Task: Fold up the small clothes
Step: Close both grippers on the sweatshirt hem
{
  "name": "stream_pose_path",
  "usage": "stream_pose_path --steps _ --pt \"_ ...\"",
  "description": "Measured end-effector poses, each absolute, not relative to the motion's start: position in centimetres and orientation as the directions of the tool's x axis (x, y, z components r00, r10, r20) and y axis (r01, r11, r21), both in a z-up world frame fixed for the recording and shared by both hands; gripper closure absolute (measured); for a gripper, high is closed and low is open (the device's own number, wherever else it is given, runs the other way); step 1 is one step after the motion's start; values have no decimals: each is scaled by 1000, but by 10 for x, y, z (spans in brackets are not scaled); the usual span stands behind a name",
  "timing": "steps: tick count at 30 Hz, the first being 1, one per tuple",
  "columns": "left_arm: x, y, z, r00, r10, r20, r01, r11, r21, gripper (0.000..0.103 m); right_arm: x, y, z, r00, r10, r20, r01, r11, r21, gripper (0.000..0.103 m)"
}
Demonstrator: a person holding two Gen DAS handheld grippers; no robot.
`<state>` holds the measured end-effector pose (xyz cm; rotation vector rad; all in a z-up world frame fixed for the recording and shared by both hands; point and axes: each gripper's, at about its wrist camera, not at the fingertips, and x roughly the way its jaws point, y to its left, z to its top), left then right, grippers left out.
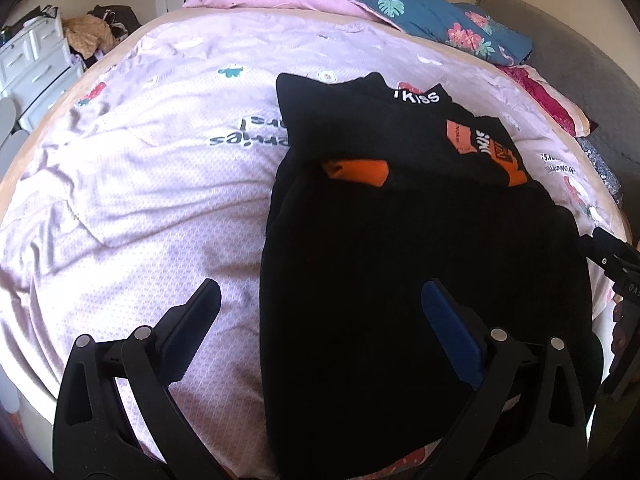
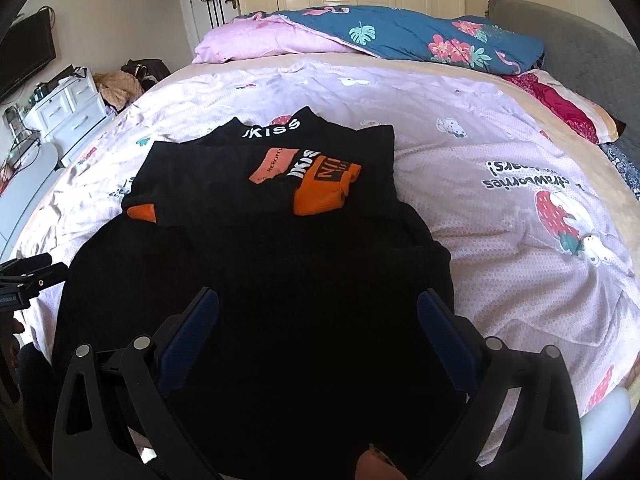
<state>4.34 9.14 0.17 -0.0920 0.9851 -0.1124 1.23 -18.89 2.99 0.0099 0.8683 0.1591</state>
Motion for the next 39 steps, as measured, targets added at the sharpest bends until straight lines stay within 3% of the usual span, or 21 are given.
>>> stream_pose_path --steps 9,17,19,21,26,39 --pt "25 105 -16 495 -115 -861 34 993 -113 9 -1 -200 19 612 133 -780 -140 988 58 4" --pt "1 114 -27 458 -190 -868 49 981 -189 9 -11 -210 15 606 129 -785 -141 989 53 4" --pt "-6 114 -28 445 -235 -864 67 971 -229 14 -13 -213 15 605 128 -786 -138 989 55 4" --pt "-12 115 -31 430 -254 -866 70 966 -249 31 -14 -215 13 602 129 -788 -135 989 58 4" --pt "-23 114 -44 379 -318 -869 64 946 -319 55 -17 -222 11 595 133 -792 -128 989 70 4" --pt "-40 105 -55 363 -368 -856 82 928 -364 60 -44 -243 4 528 160 -834 -167 983 83 4"
